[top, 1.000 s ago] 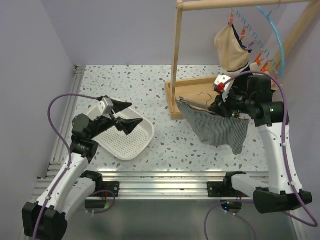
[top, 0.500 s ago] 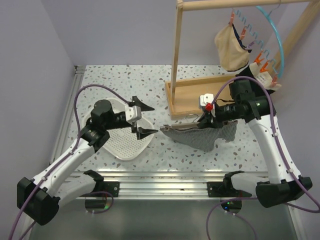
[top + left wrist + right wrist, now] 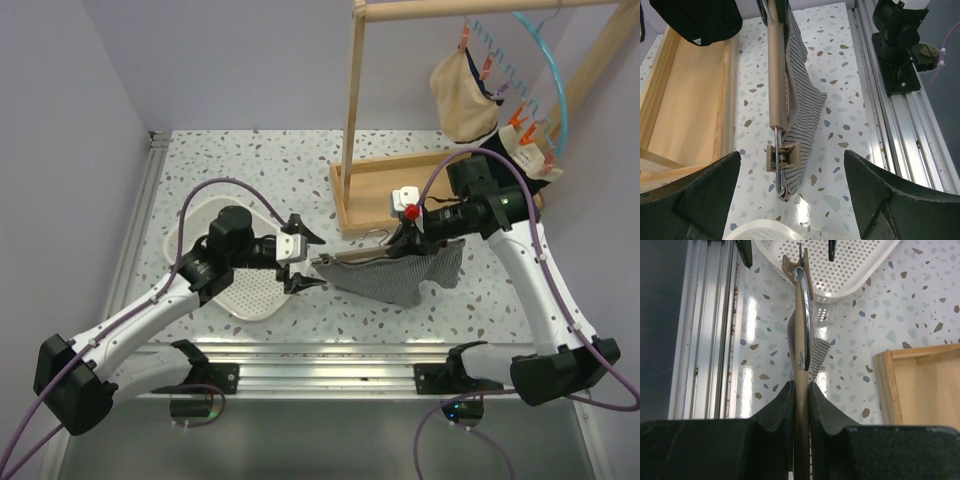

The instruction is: Remove the underwear clipped to the hanger

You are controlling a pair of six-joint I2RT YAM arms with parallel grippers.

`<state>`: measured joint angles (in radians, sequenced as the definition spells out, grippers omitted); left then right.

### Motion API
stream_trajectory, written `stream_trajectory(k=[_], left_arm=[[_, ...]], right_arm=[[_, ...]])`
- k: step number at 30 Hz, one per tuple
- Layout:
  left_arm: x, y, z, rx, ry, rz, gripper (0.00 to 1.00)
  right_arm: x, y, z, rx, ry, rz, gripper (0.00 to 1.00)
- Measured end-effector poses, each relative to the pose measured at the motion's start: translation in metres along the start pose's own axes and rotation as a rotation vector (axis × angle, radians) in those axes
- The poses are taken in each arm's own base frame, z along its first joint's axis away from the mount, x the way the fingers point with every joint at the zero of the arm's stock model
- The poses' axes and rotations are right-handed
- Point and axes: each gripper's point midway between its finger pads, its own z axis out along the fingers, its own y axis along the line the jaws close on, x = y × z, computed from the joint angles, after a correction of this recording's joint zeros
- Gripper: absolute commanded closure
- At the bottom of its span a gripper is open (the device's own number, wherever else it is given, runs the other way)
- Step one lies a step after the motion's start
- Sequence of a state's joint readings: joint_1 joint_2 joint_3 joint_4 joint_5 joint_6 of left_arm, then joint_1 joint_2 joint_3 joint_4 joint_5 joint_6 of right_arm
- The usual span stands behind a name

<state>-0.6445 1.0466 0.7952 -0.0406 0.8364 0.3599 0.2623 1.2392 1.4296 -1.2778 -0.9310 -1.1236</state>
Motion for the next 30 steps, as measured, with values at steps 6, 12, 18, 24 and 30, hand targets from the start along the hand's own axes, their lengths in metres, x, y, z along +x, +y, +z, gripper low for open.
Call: stream_trajectory(k=[6, 12, 18, 24, 30], left_arm=[[-0.001, 0.001, 0.011, -0.052, 0.025, 0.028, 0.28], [0.01, 0.006, 0.018, -0.112, 0.085, 0.036, 0.54], [0.011, 0.014, 0.018, -0.151, 0.112, 0.039, 1.0], [0.011, 0.017, 0.017, -0.166, 0.117, 0.035, 0.25], [-0.013, 0.027, 0.011, -0.231, 0.049, 0.056, 0.0]], right_arm=[[-0.002, -0.003, 0.003, -0.004, -0.007, 0.017, 1.0], [-0.003, -0.004, 0.003, 0.001, -0.011, 0.028, 1.0], [-0.003, -0.006, 0.003, 0.007, -0.01, 0.022, 1.0], [-0.003, -0.007, 0.003, 0.008, -0.012, 0.019, 1.0], [-0.003, -0.011, 0.004, 0.017, -0.008, 0.017, 1.0]])
